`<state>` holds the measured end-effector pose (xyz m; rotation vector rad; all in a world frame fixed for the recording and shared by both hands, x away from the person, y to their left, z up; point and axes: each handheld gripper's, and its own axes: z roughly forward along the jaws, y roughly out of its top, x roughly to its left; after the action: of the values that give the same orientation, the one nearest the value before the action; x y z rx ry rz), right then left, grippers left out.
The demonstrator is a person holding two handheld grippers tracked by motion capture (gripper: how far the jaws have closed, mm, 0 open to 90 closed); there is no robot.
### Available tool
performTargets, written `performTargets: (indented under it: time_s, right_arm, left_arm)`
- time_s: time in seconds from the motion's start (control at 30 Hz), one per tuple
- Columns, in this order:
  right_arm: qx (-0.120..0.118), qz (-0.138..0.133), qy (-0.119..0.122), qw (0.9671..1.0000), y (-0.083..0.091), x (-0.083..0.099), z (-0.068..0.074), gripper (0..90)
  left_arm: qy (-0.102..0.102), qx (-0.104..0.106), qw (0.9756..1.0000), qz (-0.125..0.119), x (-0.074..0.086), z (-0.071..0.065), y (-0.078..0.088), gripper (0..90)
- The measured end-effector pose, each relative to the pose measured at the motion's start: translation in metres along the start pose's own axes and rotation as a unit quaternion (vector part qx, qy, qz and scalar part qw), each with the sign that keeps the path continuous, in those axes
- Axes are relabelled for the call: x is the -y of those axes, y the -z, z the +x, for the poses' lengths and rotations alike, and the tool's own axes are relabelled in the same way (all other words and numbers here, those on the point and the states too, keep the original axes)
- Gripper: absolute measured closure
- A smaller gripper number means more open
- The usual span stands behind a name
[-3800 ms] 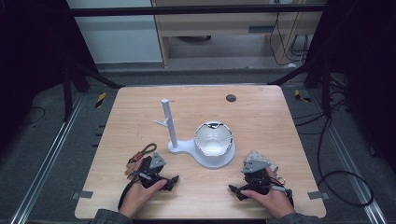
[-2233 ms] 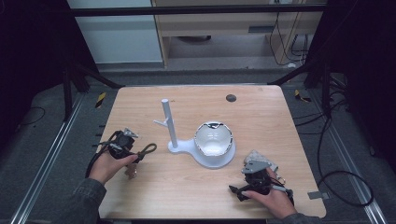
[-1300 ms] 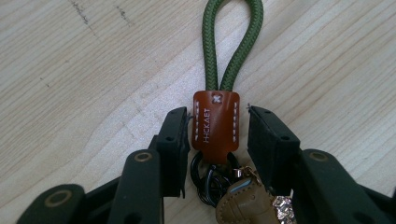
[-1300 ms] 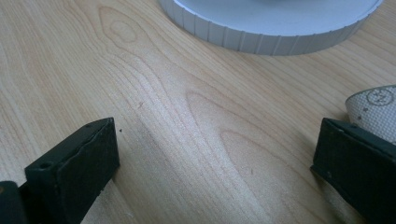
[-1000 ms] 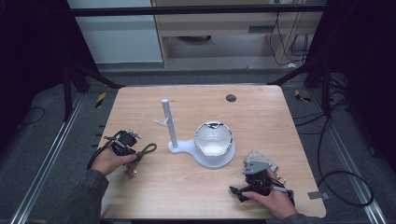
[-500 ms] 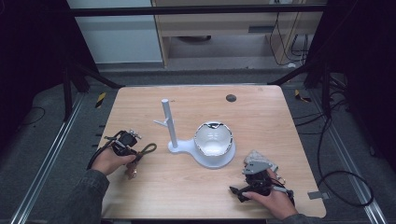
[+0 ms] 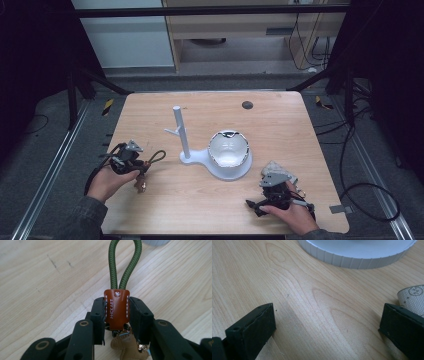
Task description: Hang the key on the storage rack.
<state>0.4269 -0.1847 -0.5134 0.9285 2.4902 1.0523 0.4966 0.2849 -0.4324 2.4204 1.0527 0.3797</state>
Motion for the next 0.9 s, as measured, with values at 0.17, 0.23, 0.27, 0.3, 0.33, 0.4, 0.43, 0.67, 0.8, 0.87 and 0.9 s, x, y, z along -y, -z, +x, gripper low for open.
performTargets:
  time_s: [0.17, 0.23, 0.27, 0.3, 0.33, 0.4, 0.43, 0.67, 0.8, 0.87, 0.9]
  right_arm:
    - [0.0, 0.0, -0.001, 1.0, 0.0, 0.0, 0.0, 0.2]
    - [0.0, 0.0, 0.0, 1.0, 0.0, 0.0, 0.0, 0.2]
    - [0.0, 0.0, -0.001, 1.0, 0.0, 0.0, 0.0, 0.2]
    - [0.0, 0.0, 0.0, 1.0, 0.0, 0.0, 0.0, 0.2]
    - [0.0, 0.0, 0.001, 1.0, 0.0, 0.0, 0.0, 0.2]
    - [0.0, 0.0, -0.001, 1.0, 0.0, 0.0, 0.0, 0.2]
    - [0.0, 0.0, -0.001, 1.0, 0.0, 0.0, 0.0, 0.2]
    - [0.0, 0.0, -0.001, 1.0, 0.0, 0.0, 0.0, 0.2]
    - [0.0, 0.0, 0.0, 1.0, 0.0, 0.0, 0.0, 0.2]
    - [0.0, 0.0, 0.0, 1.0, 0.0, 0.0, 0.0, 0.2]
    - [0.0, 0.0, 0.001, 1.0, 0.0, 0.0, 0.0, 0.2]
  left_arm:
    - [0.001, -0.002, 0.999, -0.045, 0.004, -0.01, 0.014, 65.8]
    - [-0.003, -0.006, 0.998, -0.062, 0.005, -0.015, 0.019, 65.8]
    - [-0.003, -0.009, 0.9969, -0.079, 0.007, -0.019, 0.025, 65.8]
    - [-0.003, -0.011, 0.9962, -0.086, 0.007, -0.02, 0.027, 65.8]
    - [-0.003, -0.011, 0.9962, -0.086, 0.007, -0.02, 0.027, 65.8]
    - [-0.001, -0.013, 0.9935, -0.113, 0.009, -0.026, 0.032, 65.8]
    - [-0.001, -0.013, 0.9935, -0.113, 0.009, -0.026, 0.032, 65.8]
    - [-0.007, -0.018, 0.9861, -0.165, 0.008, -0.039, 0.043, 65.9]
    - [-0.009, -0.016, 0.9835, -0.18, 0.008, -0.047, 0.046, 65.8]
    - [-0.014, -0.014, 0.9822, -0.187, 0.008, -0.051, 0.047, 65.8]
    - [-0.014, -0.014, 0.9811, -0.192, 0.008, -0.054, 0.048, 65.8]
